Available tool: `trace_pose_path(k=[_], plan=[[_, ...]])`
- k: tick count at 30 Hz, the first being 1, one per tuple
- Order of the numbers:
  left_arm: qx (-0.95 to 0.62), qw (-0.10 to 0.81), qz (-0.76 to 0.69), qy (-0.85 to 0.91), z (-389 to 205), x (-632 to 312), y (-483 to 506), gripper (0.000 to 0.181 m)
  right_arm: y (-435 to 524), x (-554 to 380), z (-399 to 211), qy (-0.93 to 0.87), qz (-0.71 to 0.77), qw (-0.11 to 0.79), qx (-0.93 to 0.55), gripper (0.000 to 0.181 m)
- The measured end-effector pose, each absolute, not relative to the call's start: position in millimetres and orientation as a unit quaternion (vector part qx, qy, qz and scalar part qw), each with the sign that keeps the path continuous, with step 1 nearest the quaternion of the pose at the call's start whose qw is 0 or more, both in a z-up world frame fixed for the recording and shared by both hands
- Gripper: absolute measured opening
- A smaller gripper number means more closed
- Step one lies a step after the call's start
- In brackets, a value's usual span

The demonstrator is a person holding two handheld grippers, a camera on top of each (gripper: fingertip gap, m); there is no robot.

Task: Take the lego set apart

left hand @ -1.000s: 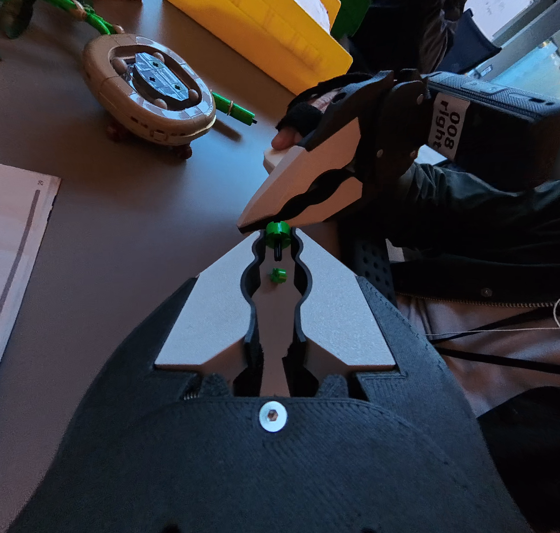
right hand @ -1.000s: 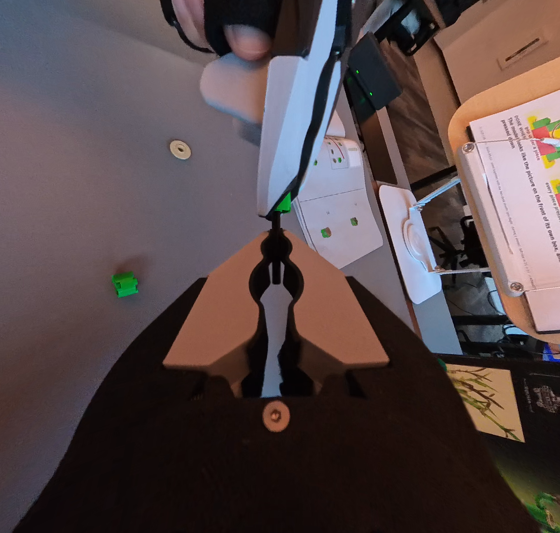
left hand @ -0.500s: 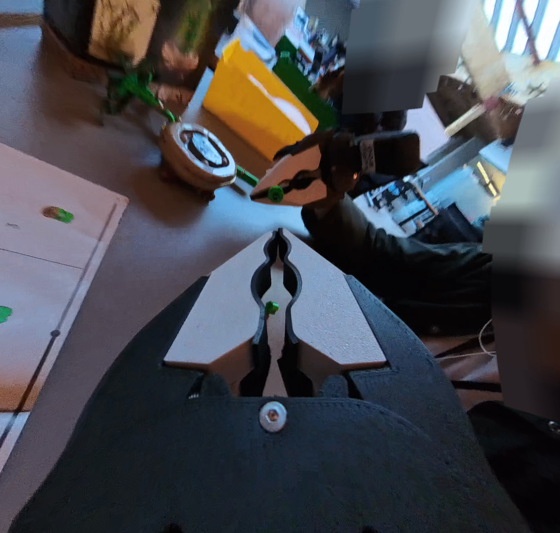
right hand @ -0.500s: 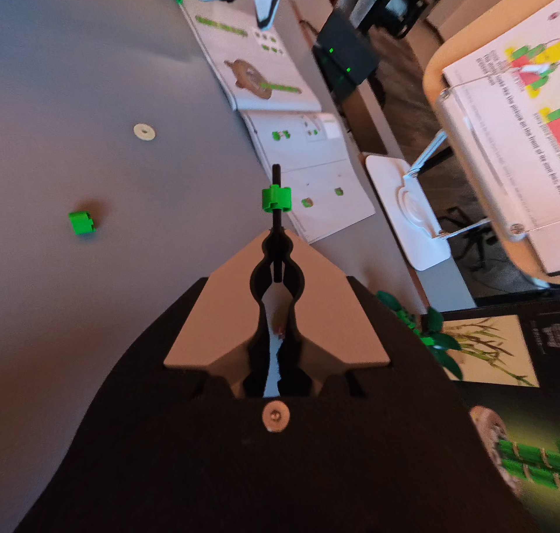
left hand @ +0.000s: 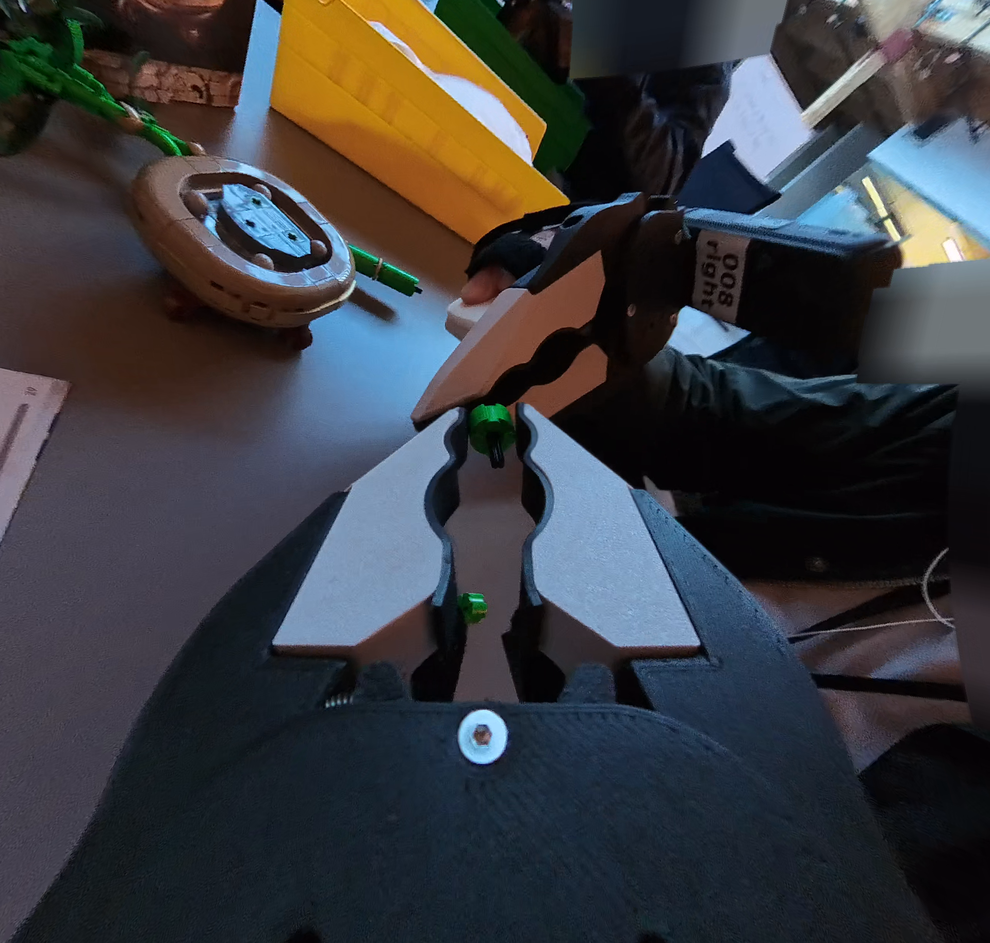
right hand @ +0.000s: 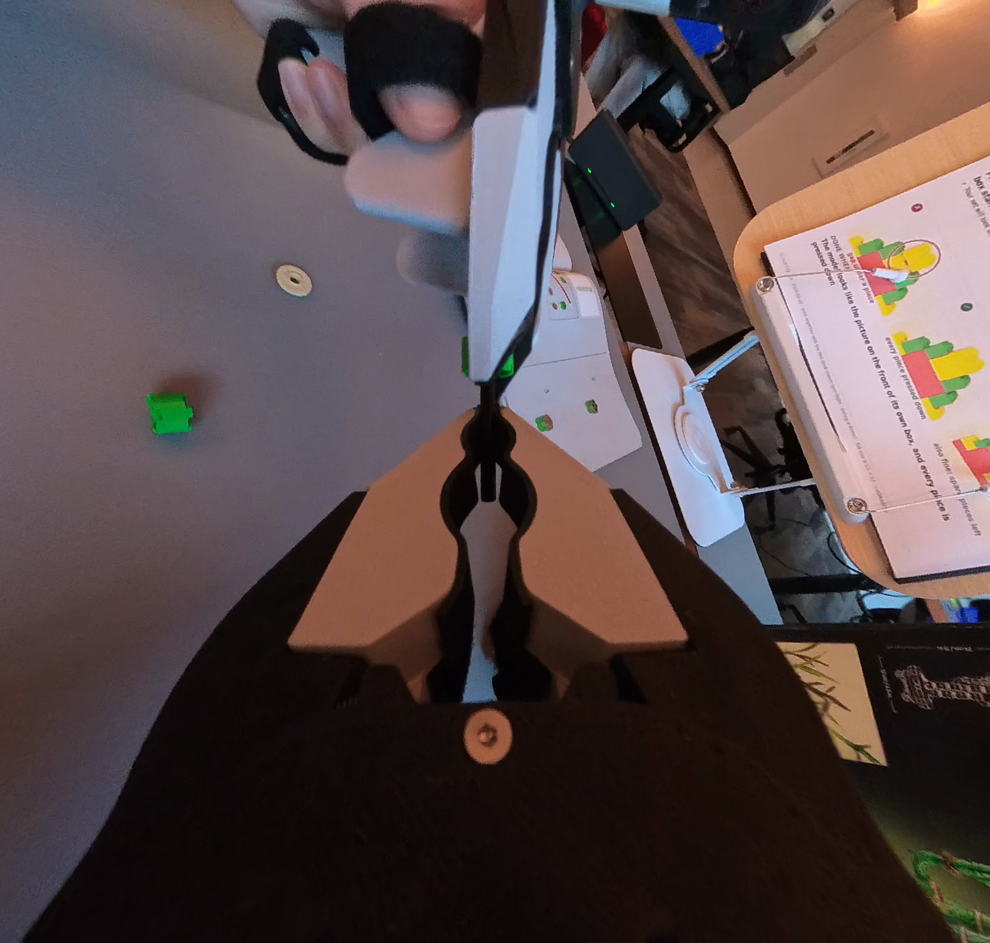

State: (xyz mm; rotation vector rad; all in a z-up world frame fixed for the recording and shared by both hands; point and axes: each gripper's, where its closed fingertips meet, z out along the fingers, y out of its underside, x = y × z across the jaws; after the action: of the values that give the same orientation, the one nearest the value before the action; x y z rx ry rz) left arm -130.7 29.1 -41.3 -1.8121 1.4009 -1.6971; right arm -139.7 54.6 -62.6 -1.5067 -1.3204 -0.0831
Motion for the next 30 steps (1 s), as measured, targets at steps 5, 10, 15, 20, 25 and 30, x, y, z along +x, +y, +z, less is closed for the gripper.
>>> trace_pose_path(k=[5,10,15,20,25,30], plan=[[-0.630,0.141,-0.588,0.487,-42,-131,28,0.016,55,-139,-62,-0.554,-0.038,0.538,-0.635,0.000],[-0.631,0.141,-0.572,0.505,-47,-130,25,0.014,58,-136,-58,-0.542,-0.037,0.546,-0.638,0.000],[-0.614,0.180,-0.567,0.518,-40,-128,24,0.021,58,-134,-52,-0.541,-0.063,0.560,-0.624,0.000],[-0.584,0.218,-0.577,0.527,-30,-127,24,0.025,61,-130,-41,-0.535,-0.110,0.583,-0.602,0.000],[-0.539,0.401,-0.457,0.583,-21,-127,36,0.037,60,-127,-20,-0.521,-0.165,0.619,-0.565,0.000],[-0.489,0.506,-0.385,0.597,-9,-124,29,0.032,56,-134,-18,-0.531,-0.183,0.624,-0.543,0.000]])
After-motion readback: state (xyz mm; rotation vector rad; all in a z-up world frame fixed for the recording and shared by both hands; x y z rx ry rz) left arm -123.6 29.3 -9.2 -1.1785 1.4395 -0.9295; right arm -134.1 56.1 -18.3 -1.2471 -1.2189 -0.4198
